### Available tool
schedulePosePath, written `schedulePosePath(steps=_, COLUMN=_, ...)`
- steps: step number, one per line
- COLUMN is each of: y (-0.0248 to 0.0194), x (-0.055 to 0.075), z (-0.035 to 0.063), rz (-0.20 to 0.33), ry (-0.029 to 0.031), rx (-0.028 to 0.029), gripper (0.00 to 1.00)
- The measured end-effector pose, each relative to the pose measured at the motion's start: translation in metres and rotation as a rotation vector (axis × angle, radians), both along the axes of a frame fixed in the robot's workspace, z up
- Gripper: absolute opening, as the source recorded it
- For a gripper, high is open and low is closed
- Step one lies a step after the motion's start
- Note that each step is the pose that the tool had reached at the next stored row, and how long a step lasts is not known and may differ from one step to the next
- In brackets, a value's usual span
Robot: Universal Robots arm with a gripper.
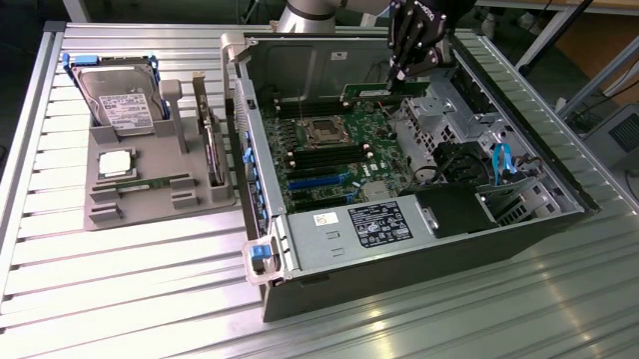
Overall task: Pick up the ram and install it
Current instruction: 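Insert the ram into the slot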
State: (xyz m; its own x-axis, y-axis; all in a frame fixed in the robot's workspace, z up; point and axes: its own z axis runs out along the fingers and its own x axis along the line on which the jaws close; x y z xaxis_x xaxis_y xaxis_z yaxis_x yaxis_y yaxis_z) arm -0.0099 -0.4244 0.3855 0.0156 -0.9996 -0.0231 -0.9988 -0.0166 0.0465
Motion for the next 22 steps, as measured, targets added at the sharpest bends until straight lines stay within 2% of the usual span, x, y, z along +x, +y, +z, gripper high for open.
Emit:
schedulePosePath(steps=3, y=0.0, x=-0.006, z=-0.0097, rz=-0.017, ry=0.0, rx=-0.0018, gripper=0.13)
schedulePosePath(steps=5, y=0.0, x=-0.012, z=-0.02, rz=-0.032, ry=-0.0001, rx=-0.0069, gripper=0.13)
schedulePosePath(steps=8, y=0.0, x=-0.015, z=-0.0259, rz=-0.041, ry=-0.0001, rx=-0.0104, gripper=0.13)
schedulePosePath(steps=22, y=0.0012, x=-0.02, z=-0.0548, rz=-0.054, ry=-0.0001, rx=-0.011, gripper=0.13)
